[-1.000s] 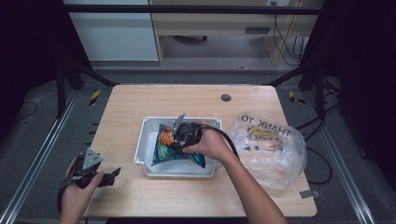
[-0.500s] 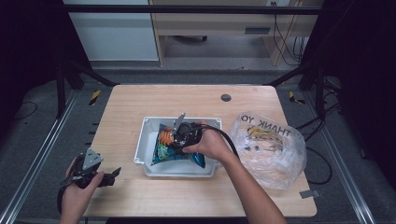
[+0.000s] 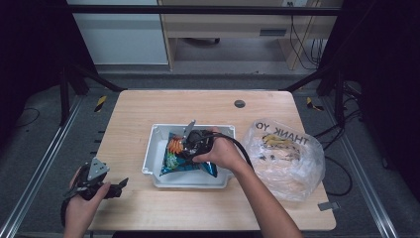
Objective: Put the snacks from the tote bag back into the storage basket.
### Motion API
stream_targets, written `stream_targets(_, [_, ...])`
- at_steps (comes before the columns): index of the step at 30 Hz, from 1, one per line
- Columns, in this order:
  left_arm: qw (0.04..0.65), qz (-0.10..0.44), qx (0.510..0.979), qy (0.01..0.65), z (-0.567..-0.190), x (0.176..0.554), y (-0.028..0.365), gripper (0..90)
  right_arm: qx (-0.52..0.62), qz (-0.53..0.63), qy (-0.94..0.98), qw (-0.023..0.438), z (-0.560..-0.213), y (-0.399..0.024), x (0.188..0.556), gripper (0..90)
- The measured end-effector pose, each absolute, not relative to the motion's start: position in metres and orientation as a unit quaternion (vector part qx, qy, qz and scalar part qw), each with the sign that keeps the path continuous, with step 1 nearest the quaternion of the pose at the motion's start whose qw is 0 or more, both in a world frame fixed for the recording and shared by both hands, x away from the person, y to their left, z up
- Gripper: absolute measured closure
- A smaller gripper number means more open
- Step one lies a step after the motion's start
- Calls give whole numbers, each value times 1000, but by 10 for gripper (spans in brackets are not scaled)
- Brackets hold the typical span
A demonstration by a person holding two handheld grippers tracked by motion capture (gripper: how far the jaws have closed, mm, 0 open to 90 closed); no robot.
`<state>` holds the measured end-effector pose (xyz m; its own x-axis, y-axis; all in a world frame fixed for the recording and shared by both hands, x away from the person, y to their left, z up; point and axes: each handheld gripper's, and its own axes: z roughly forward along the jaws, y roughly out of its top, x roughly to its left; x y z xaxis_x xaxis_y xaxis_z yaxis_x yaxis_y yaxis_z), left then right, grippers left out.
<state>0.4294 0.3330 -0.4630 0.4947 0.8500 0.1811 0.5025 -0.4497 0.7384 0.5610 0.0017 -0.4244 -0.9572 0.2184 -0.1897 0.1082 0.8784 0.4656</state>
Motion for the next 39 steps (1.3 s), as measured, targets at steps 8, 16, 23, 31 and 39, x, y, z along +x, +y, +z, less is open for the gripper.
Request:
stream_targets(8, [314,276,806,419,-463,429,333,45,92,240,958,129,-421,0,561,296])
stream_targets(16, [313,275,807,419,-463,430,333,45,99,249,954,135,-415,-4,560,260])
stream_targets(23, [312,274,808,417,-463,430,332,45,107,260,951,130,-410,-7,559,215])
stream_targets(31, [312,273,808,418,-464,430,332,45,116,275,946,130,-403,-10,557,178])
stream_targets(39, [313,272,807,420,-464,430,332,45,129,291,939,131,-392,-17,554,143])
